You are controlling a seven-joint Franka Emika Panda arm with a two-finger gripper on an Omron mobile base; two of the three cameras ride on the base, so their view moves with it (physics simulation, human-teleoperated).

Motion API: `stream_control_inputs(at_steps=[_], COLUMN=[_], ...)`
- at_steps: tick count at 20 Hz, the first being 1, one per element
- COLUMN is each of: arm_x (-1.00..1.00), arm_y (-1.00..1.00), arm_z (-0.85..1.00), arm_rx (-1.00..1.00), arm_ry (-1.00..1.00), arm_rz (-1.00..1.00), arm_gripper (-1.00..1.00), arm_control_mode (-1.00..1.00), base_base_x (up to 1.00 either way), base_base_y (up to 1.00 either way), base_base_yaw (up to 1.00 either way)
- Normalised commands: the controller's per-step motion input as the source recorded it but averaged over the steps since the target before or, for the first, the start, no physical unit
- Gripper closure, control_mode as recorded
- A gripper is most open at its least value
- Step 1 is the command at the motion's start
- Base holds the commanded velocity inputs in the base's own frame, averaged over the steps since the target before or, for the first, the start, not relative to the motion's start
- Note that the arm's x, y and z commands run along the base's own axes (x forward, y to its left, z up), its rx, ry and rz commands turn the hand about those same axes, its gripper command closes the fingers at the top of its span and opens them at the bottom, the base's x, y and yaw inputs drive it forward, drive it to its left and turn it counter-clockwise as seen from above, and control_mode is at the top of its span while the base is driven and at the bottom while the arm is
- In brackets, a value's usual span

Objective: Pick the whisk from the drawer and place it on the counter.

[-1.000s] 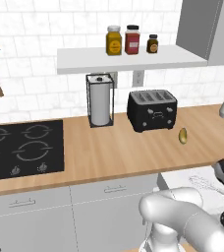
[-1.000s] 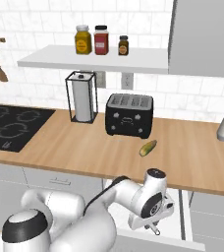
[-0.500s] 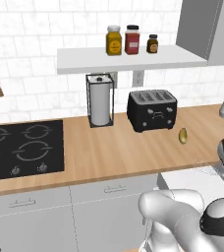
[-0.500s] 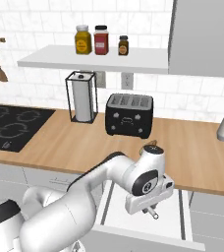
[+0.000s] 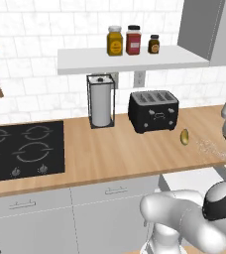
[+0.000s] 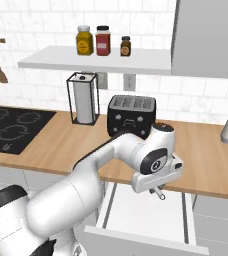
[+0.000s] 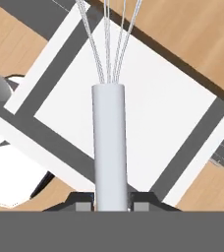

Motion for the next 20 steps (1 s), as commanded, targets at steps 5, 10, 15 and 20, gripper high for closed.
stream_control_inputs(at_steps=[5,10,15,20], arm_x=[0.90,0.94,0.55,0.47], arm_y=[-0.34,0.05,0.17,0.08], arm_z=[0.25,0.01,-0.15,-0.50], arm_rx=[0.09,0.03,0.00,0.04], arm_ry=[0.00,0.00,0.00,0.00], arm_rz=[-0.21,-0.24,-0.21,-0.20], arm_gripper=[1.00,1.00,1.00,1.00], arm_control_mode=[-1.00,-1.00,-1.00,-1.00], base_base_x=[0.00,0.00,0.00,0.00], base_base_y=[0.00,0.00,0.00,0.00], base_base_yaw=[0.00,0.00,0.00,0.00])
